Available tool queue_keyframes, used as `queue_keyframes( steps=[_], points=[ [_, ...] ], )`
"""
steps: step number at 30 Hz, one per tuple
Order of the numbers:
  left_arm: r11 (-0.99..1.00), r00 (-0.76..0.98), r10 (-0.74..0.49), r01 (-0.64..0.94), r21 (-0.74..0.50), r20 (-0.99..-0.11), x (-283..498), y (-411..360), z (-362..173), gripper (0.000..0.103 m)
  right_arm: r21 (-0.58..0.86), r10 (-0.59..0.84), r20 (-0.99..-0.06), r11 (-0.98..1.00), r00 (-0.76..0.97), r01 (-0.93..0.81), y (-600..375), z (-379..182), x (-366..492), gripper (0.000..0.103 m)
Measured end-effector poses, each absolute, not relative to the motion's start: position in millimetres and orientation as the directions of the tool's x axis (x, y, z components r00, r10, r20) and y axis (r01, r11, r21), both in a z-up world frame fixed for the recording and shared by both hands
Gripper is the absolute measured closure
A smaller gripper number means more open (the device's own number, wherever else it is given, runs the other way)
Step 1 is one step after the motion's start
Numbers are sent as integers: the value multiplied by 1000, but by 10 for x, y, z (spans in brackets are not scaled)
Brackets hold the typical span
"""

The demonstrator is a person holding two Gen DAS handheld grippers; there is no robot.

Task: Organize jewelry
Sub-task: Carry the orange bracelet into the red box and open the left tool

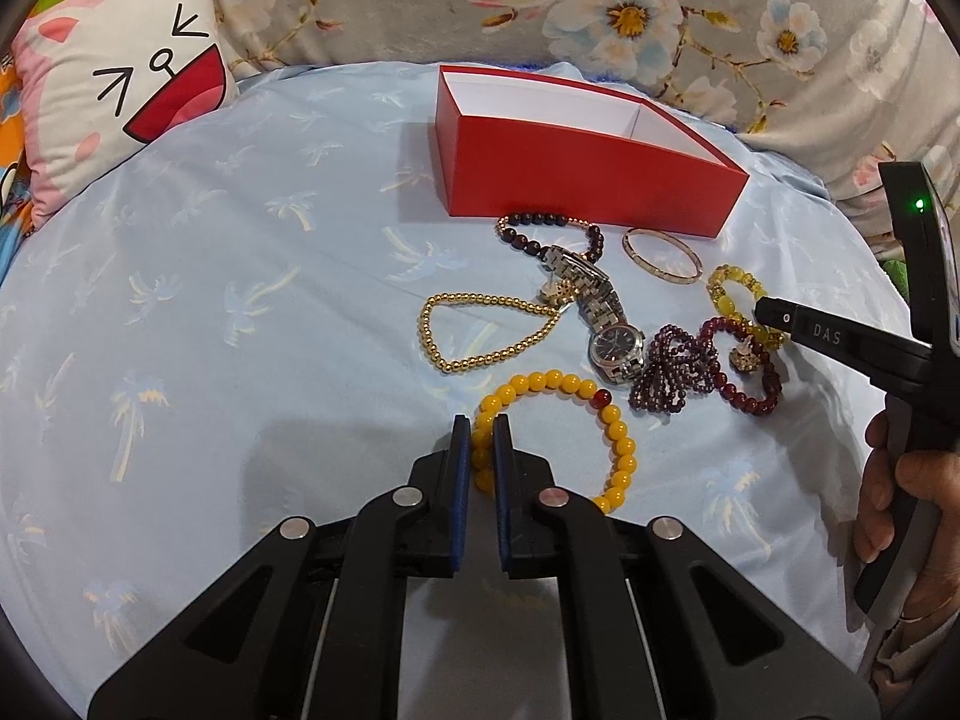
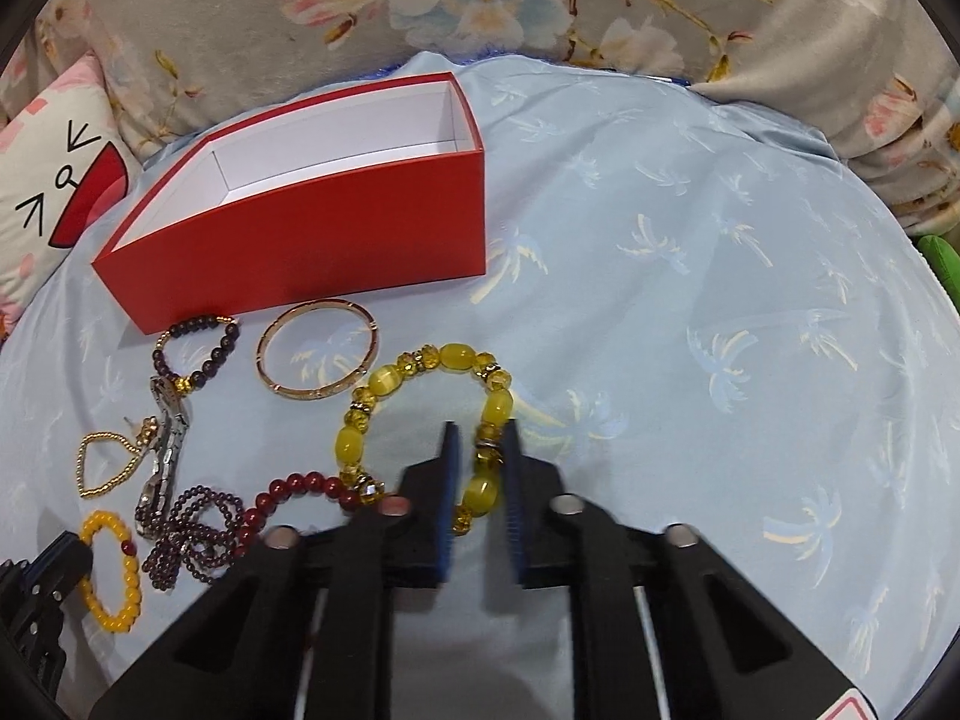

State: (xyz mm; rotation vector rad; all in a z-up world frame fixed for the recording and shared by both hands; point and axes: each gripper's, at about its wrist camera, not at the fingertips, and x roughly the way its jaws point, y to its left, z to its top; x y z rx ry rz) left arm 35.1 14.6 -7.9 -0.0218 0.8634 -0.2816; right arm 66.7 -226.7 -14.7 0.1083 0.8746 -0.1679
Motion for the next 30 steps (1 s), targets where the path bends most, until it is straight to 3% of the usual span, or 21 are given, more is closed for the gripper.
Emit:
queue_keyframes(
  steps=[9, 19, 30],
  points=[
    [950, 616, -297, 269, -159, -730, 215, 132, 40, 96, 68, -71, -758, 980, 648, 186, -2331, 4, 418, 95],
    [926, 660, -365, 331, -182, -657, 189, 156, 703, 96, 130, -21, -684, 980, 729, 150, -2429, 618, 99, 95],
    [920, 731, -375, 368, -133, -570, 1083, -97, 1404, 96, 120, 37, -606, 992, 794, 46, -2362, 1214, 723, 95]
  ],
)
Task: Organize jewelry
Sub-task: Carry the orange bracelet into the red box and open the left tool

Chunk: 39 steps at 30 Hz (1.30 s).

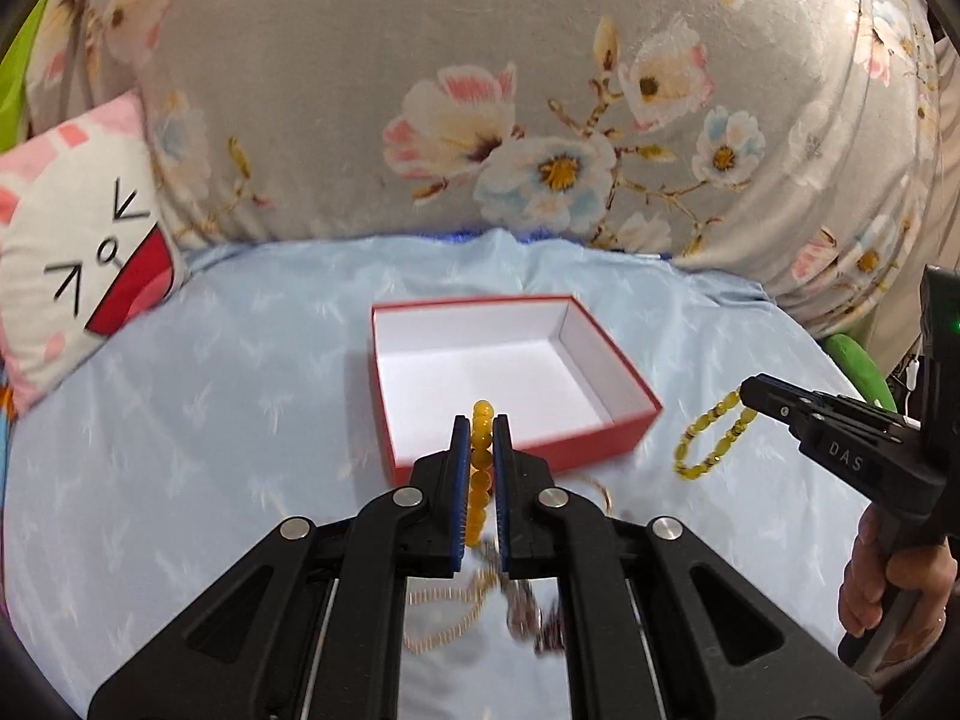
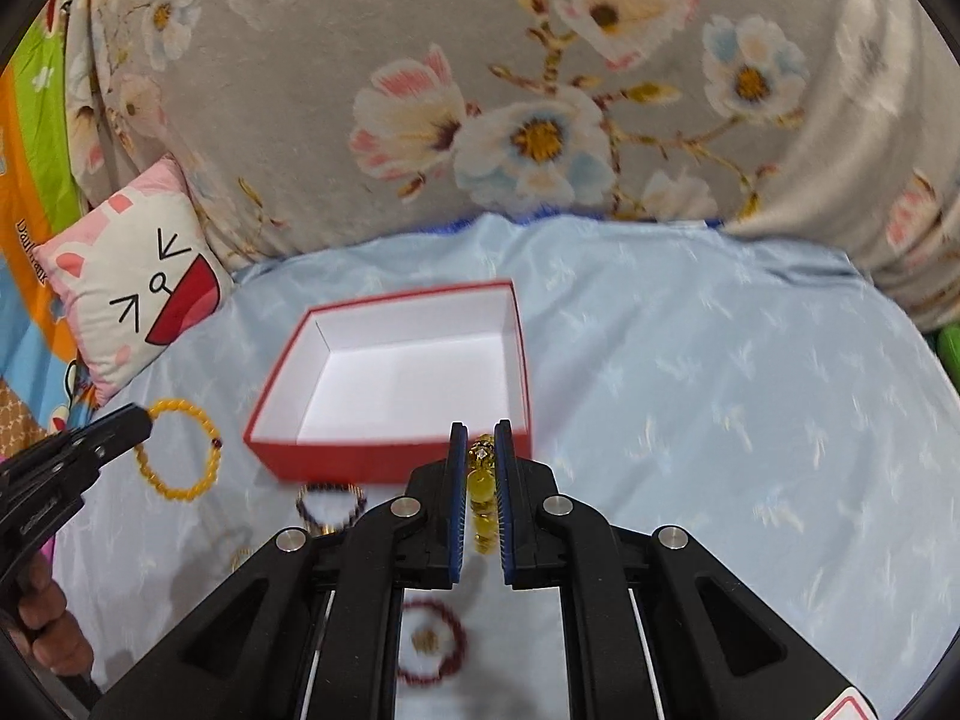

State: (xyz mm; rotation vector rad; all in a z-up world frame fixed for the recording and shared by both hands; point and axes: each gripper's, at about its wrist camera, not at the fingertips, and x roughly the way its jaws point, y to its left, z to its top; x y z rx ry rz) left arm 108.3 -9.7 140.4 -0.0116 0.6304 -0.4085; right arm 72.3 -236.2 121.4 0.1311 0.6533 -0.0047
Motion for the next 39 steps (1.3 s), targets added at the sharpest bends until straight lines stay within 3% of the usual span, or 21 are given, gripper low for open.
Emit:
queue_keyframes(
  steps=[7, 15, 23, 25, 26, 28, 32, 39],
  points=[
    [921, 725, -377, 356, -155, -576, 1934, -310, 1357, 96, 182, 134, -594, 983, 793, -30, -2289, 1311, 1550, 95],
    [934, 704, -340, 330, -136, -624, 2573, -455, 1009, 96, 243, 198, -642, 969, 741, -48, -2138, 966, 2304, 95],
    [943, 682, -307, 313, -115, -664, 2906, -530, 720, 95, 180, 130, -715, 984, 687, 2, -2167, 548, 2706, 91],
    [945, 687, -304, 304, -119, -660, 2917, -512, 701, 84, 165, 101, -713, 986, 694, 26, -2226, 529, 2705, 84],
    [947, 693, -303, 298, -122, -654, 2907, -497, 707, 70, 166, 96, -709, 986, 698, 33, -2260, 536, 2686, 77],
    [952, 717, -289, 284, -113, -634, 2858, -462, 753, 54, 176, 96, -690, 984, 718, 38, -2328, 592, 2605, 67],
    [955, 745, -289, 270, -124, -601, 2679, -358, 893, 47, 161, 81, -653, 986, 753, 34, -2404, 749, 2310, 62],
    [964, 763, -263, 236, -124, -591, 2111, -71, 927, 47, 149, 78, -628, 989, 774, 22, -2501, 821, 1534, 59]
  ],
)
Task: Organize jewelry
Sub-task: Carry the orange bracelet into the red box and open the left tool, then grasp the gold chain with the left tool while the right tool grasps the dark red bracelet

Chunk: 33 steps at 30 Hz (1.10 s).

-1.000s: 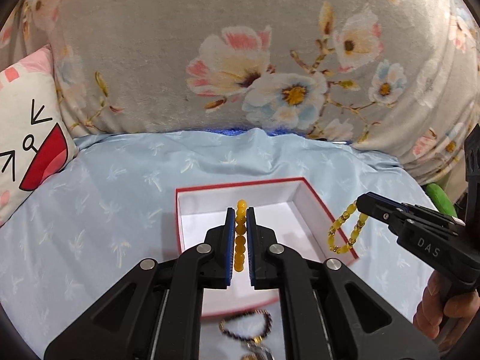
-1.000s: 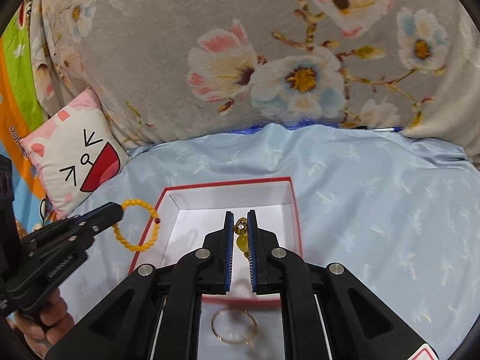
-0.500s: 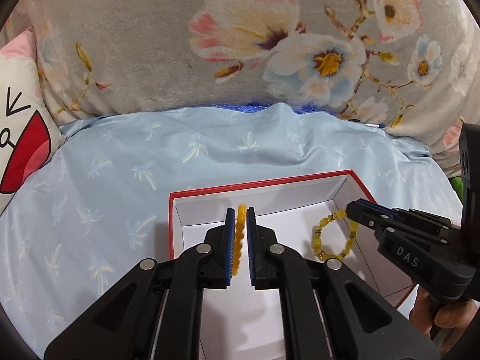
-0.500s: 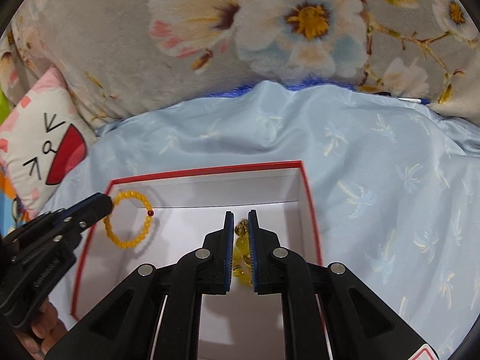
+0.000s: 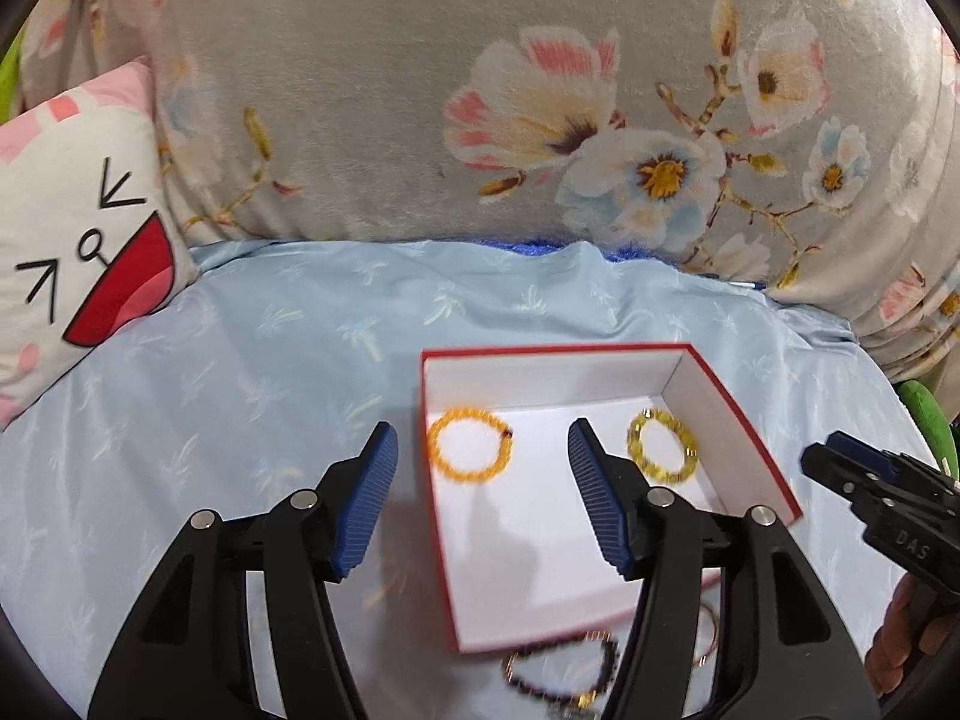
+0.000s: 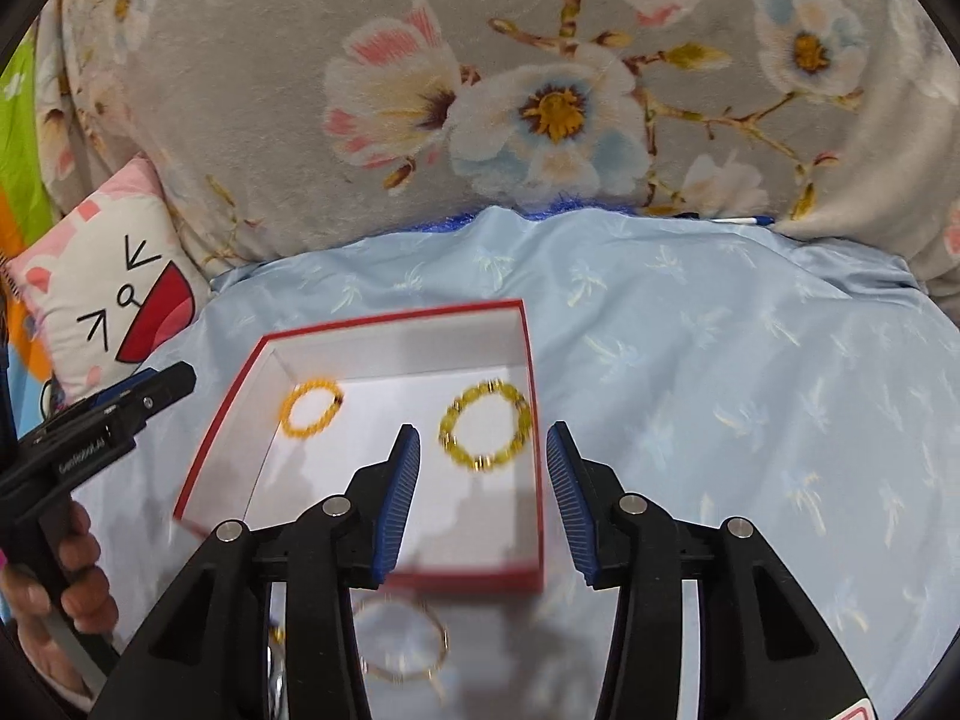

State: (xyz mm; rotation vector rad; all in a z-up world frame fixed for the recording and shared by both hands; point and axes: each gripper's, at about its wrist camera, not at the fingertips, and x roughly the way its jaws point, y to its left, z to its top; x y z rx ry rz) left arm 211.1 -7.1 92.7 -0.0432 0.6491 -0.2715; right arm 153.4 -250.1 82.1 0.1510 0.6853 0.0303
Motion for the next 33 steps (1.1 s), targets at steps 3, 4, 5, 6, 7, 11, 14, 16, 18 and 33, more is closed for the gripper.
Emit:
queue_keyframes(
  steps=[3, 4, 5, 6, 7, 11, 14, 16, 18, 33],
  points=[
    [964, 749, -262, 229, -134, -608, 1847, 54, 842, 47, 157, 80, -642, 987, 763, 29, -2524, 716, 1195, 59],
    [966, 749, -256, 222, -133, -612, 1733, 103, 799, 47, 162, 84, -646, 986, 759, 30, -2525, 683, 1114, 59],
    [966, 743, -258, 222, -135, -618, 1634, 142, 752, 46, 171, 85, -653, 985, 753, 37, -2530, 630, 983, 59],
    [965, 733, -258, 220, -140, -629, 1525, 184, 687, 46, 179, 89, -658, 983, 748, 41, -2533, 589, 893, 59],
    [965, 726, -259, 217, -146, -637, 1446, 217, 639, 46, 187, 94, -663, 981, 742, 42, -2526, 549, 808, 59],
    [967, 693, -255, 204, -155, -675, 1095, 317, 384, 46, 213, 114, -688, 976, 717, 50, -2467, 347, 445, 59],
    [965, 666, -261, 196, -174, -699, 945, 353, 219, 46, 220, 120, -704, 974, 700, 53, -2395, 209, 231, 59],
    [968, 658, -250, 186, -169, -710, 887, 353, 135, 46, 203, 105, -712, 977, 695, 61, -2341, 141, 119, 59],
    [972, 657, -234, 180, -152, -717, 850, 330, 78, 46, 206, 107, -716, 977, 690, 62, -2309, 81, 49, 59],
    [980, 640, -196, 160, -121, -743, 936, 277, -68, 58, 146, 58, -746, 986, 663, 79, -2113, -156, 166, 73]
  ],
)
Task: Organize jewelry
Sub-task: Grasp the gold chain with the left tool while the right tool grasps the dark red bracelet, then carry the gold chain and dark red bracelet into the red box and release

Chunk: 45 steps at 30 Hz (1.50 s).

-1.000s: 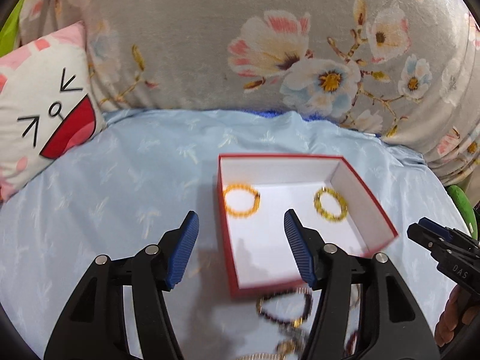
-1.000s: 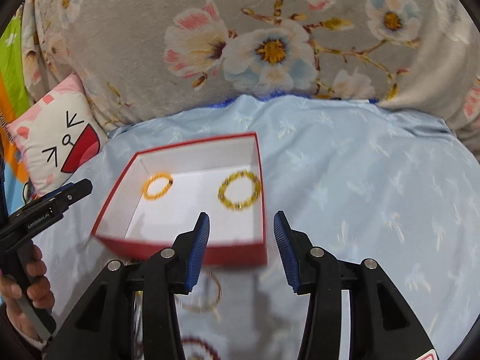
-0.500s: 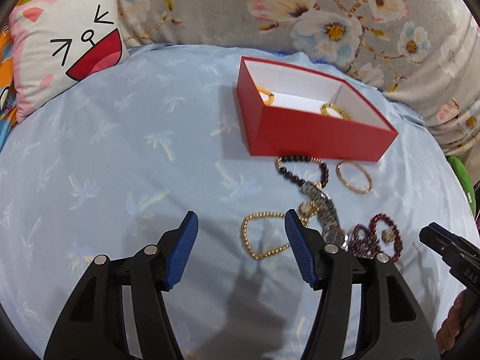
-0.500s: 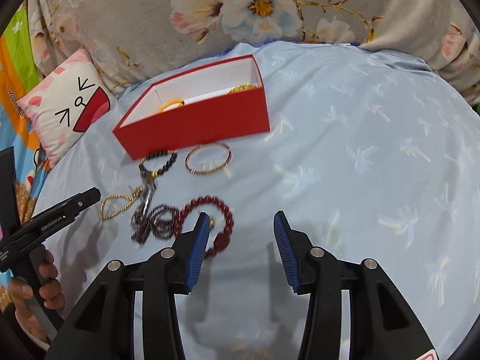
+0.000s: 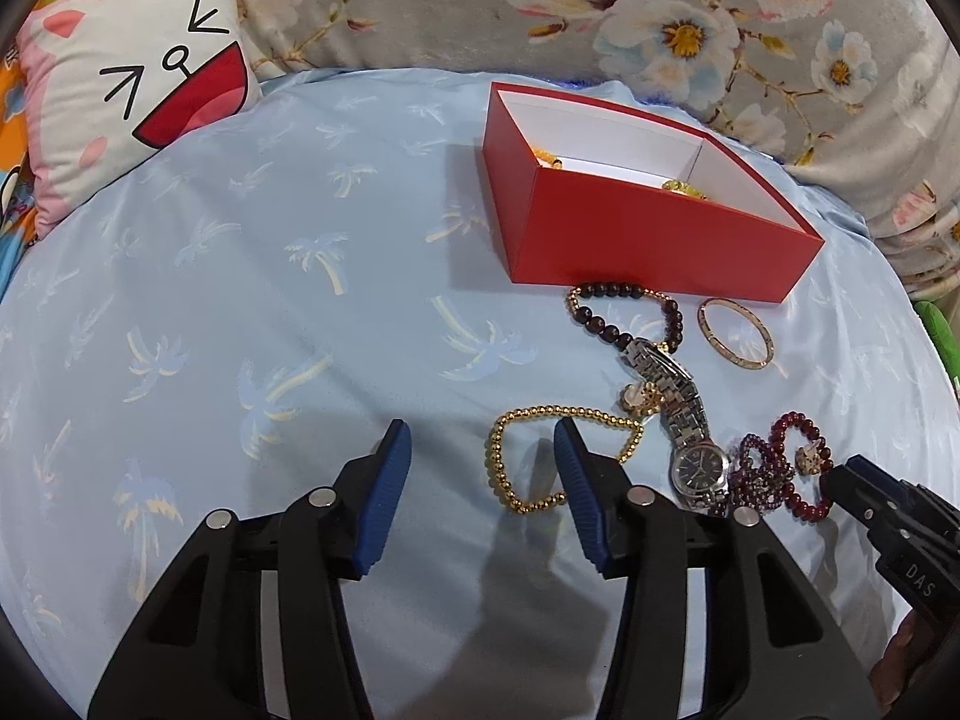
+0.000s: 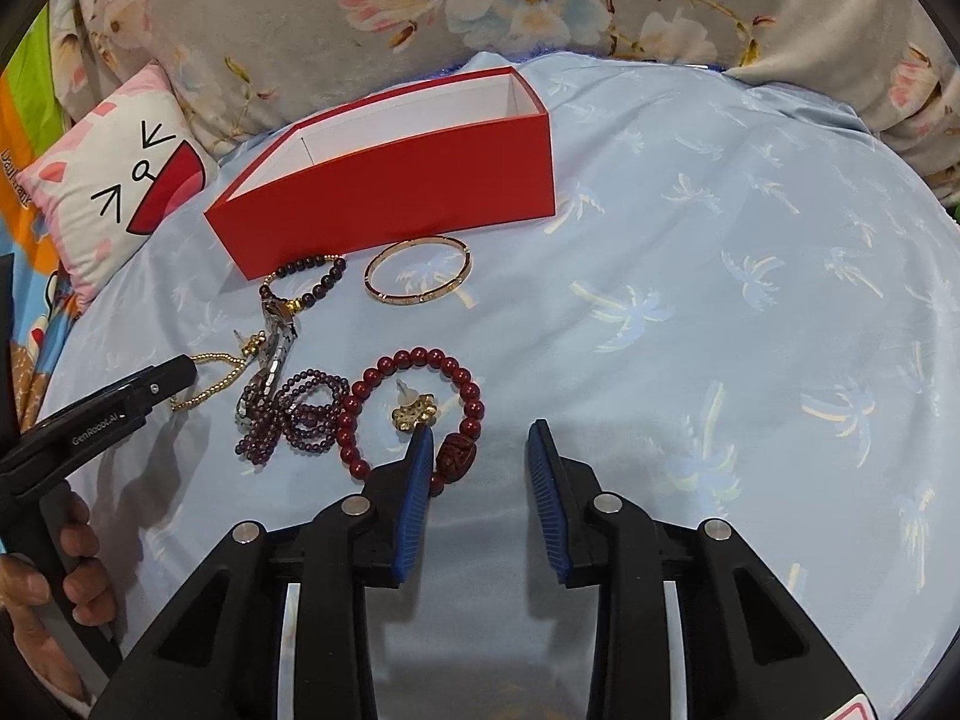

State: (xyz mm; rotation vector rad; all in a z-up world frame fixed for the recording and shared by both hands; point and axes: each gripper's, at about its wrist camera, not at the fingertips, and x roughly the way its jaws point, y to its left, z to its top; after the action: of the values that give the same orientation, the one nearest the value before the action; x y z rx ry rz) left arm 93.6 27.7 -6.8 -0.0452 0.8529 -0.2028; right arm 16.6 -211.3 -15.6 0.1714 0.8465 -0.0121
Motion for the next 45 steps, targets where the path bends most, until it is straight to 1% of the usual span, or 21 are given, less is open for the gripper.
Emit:
queue_keyframes(
  steps=[2, 4, 5, 6, 9, 10, 13, 15, 20, 26, 29, 31, 32, 39, 45],
  points=[
    [981, 641, -189, 164, -108, -744, 933, 251, -71, 59, 119, 38, -747, 990, 664, 78, -2073, -159, 181, 73],
    [981, 641, -185, 167, -100, -745, 931, 235, -75, 63, 102, 27, -748, 992, 664, 75, -2041, -161, 196, 74],
    [981, 641, -186, 169, -99, -745, 933, 232, -76, 65, 97, 24, -748, 993, 663, 73, -2030, -159, 201, 78],
    [981, 641, -186, 170, -98, -745, 934, 232, -77, 70, 95, 24, -749, 993, 662, 72, -2023, -160, 204, 81],
    [980, 641, -187, 169, -100, -745, 938, 235, -80, 78, 103, 26, -750, 992, 661, 77, -2043, -161, 198, 89],
    [979, 639, -193, 174, -105, -744, 939, 237, -83, 83, 102, 25, -750, 992, 661, 79, -2051, -161, 194, 90],
    [976, 634, -208, 186, -115, -744, 939, 236, -89, 94, 105, 26, -750, 991, 660, 80, -2057, -159, 191, 90],
    [974, 631, -217, 191, -122, -745, 942, 233, -92, 99, 107, 29, -750, 991, 661, 79, -2058, -160, 184, 91],
    [966, 626, -248, 221, -136, -740, 892, 213, -81, 99, 145, 58, -749, 986, 660, 77, -2100, -139, 149, 91],
    [958, 625, -282, 228, -175, -728, 808, 253, -5, 99, 174, 70, -723, 981, 688, 82, -2176, 12, 58, 91],
    [950, 630, -308, 239, -199, -712, 745, 267, 112, 99, 182, 74, -706, 980, 704, 80, -2213, 120, 22, 91],
    [943, 637, -328, 256, -210, -697, 700, 266, 228, 100, 183, 71, -693, 980, 718, 79, -2235, 208, -1, 96],
    [940, 640, -338, 264, -215, -690, 681, 262, 282, 100, 185, 74, -689, 980, 721, 77, -2244, 244, -5, 97],
    [918, 670, -393, 326, -226, -630, 574, 209, 689, 100, 157, 51, -657, 985, 752, 71, -2300, 450, -9, 97],
    [909, 674, -414, 345, -235, -612, 560, 189, 830, 100, 171, 52, -651, 982, 757, 79, -2403, 480, -17, 97]
  ],
)
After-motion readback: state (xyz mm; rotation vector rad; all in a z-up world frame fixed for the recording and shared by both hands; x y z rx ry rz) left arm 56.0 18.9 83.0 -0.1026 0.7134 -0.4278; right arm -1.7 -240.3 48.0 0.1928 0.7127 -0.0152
